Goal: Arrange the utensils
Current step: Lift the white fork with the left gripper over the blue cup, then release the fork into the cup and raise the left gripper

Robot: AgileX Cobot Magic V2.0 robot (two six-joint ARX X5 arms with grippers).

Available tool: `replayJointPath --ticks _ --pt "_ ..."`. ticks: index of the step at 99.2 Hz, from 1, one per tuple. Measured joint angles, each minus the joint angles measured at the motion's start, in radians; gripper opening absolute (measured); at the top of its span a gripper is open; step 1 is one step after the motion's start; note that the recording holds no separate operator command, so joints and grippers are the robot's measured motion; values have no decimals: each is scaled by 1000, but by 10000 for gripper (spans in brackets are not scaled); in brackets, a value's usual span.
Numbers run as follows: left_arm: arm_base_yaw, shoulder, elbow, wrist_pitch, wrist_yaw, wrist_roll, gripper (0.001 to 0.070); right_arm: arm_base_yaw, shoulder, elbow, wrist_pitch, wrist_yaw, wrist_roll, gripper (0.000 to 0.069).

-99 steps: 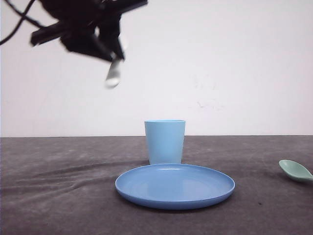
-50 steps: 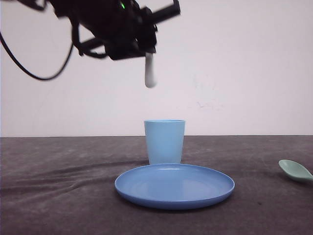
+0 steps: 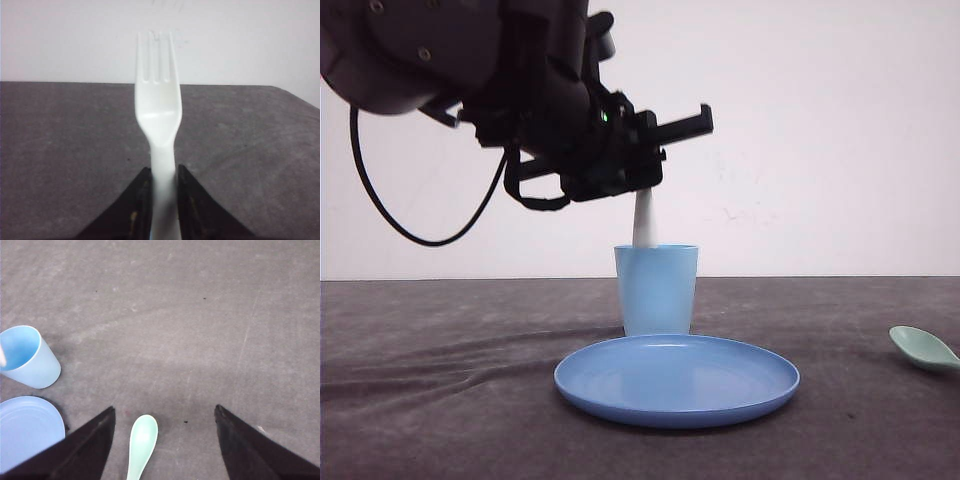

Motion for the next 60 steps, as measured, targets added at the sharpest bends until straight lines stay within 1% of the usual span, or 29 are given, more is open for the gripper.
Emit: replayJointPath --ticks 24,35,50,55,60 --pt "0 58 2 0 6 -6 46 0 13 0 0 0 -3 395" --pt "0 66 2 -1 16 -18 46 0 20 0 0 0 -15 395" --pt "-3 66 2 3 16 -21 49 1 25 0 0 0 -19 395" --pt "-5 66 2 3 16 -22 66 1 27 0 0 0 -19 395" --pt "-5 66 2 3 17 -22 120 1 31 0 0 0 -19 395"
